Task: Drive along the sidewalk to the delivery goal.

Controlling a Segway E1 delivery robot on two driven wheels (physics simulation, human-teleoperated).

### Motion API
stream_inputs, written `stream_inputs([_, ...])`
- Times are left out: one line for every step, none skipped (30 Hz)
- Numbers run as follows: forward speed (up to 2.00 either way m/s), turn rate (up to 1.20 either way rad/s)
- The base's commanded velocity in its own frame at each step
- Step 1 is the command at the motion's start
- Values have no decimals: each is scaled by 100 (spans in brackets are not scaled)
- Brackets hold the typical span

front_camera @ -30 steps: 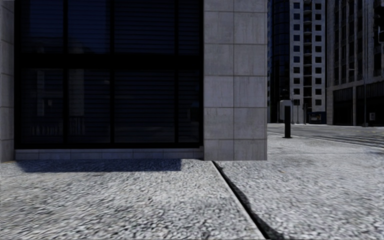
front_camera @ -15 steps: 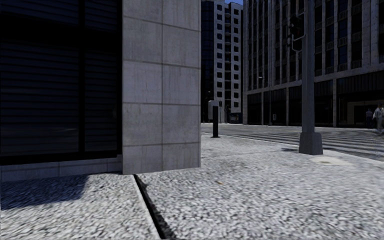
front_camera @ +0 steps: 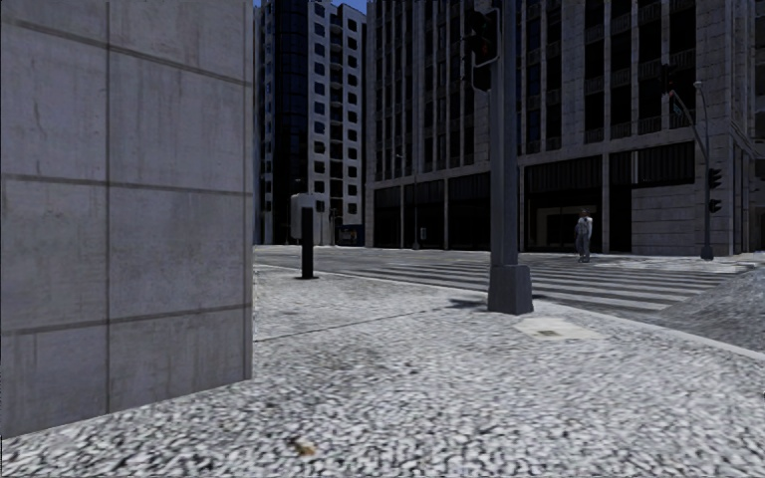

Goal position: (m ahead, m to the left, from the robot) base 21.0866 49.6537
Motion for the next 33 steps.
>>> stream_inputs([200, -60])
stream_inputs([200, -60])
stream_inputs([200, -42])
stream_inputs([200, -42])
stream_inputs([200, -17])
stream_inputs([200, -2])
stream_inputs([200, 0])
stream_inputs([200, 0])
stream_inputs([200, 0])
stream_inputs([200, 0])
stream_inputs([200, 0])
stream_inputs([200, 0])
stream_inputs([200, 0])
stream_inputs([200, 19])
stream_inputs([200, 19])
stream_inputs([200, 35])
stream_inputs([200, 41])
stream_inputs([200, 43])
stream_inputs([200, 43])
stream_inputs([200, 43])
stream_inputs([200, 43])
stream_inputs([200, 43])
stream_inputs([200, 43])
stream_inputs([200, 43])
stream_inputs([200, 43])
stream_inputs([200, 43])
stream_inputs([200, 43])
stream_inputs([200, 43])
stream_inputs([200, 43])
stream_inputs([200, 43])
stream_inputs([200, 43])
stream_inputs([200, 43])
stream_inputs([200, 43])
